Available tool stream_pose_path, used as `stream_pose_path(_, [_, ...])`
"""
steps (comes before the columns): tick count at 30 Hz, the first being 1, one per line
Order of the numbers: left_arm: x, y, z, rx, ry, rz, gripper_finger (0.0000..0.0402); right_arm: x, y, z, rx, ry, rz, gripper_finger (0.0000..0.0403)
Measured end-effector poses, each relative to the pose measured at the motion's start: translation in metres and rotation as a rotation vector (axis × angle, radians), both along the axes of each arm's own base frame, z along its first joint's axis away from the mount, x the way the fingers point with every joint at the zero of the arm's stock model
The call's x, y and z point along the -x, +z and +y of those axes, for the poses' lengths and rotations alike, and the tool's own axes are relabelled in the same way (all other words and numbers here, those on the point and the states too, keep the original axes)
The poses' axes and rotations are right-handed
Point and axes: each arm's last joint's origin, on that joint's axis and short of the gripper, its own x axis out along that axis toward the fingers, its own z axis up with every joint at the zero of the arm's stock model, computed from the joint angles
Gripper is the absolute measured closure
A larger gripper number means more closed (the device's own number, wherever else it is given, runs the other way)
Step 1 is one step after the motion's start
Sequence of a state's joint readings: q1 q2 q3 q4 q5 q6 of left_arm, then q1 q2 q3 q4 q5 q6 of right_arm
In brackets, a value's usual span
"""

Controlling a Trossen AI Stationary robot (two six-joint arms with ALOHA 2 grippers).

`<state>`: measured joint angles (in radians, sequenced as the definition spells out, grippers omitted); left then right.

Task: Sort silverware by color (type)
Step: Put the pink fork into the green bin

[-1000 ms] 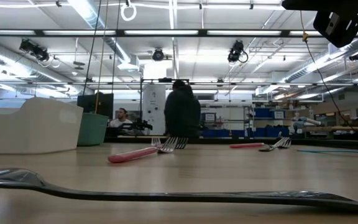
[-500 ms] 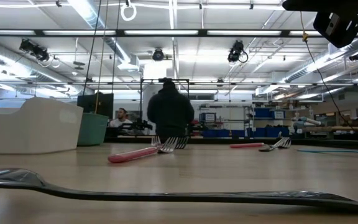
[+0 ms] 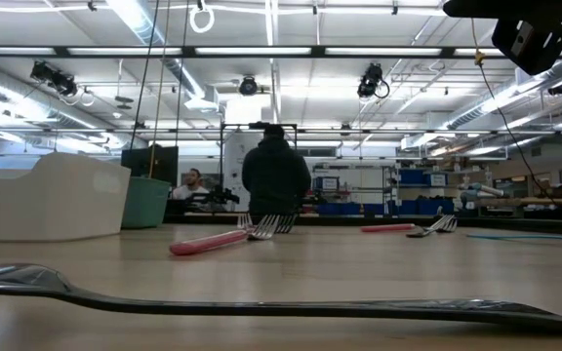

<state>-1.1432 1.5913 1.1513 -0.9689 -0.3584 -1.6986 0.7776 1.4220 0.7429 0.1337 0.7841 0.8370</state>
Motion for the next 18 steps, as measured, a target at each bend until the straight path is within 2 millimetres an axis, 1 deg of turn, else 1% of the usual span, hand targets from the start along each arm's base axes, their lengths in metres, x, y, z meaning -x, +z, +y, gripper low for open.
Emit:
stream_pose_path(6, [-0.016,0.026,-0.006,0.035,-0.064,-0.053,0.0292,-0.005,0.000,-0.007,0.050,-0.010,0.004,0.0325])
stream_pose_path(9, [-0.026,0.036,-0.006,0.015,-0.095,-0.131,0.0292,-0.010,0.000,-0.012,0.082,-0.021,0.008,0.0325])
stream_pose_path(13, [-0.039,0.040,-0.001,-0.051,-0.108,-0.226,0.0292,-0.016,0.000,-0.020,0.130,-0.036,0.015,0.0325])
stream_pose_path(18, [-0.055,0.041,0.010,-0.137,-0.111,-0.264,0.0292,-0.023,0.000,-0.031,0.226,-0.044,0.031,0.0325])
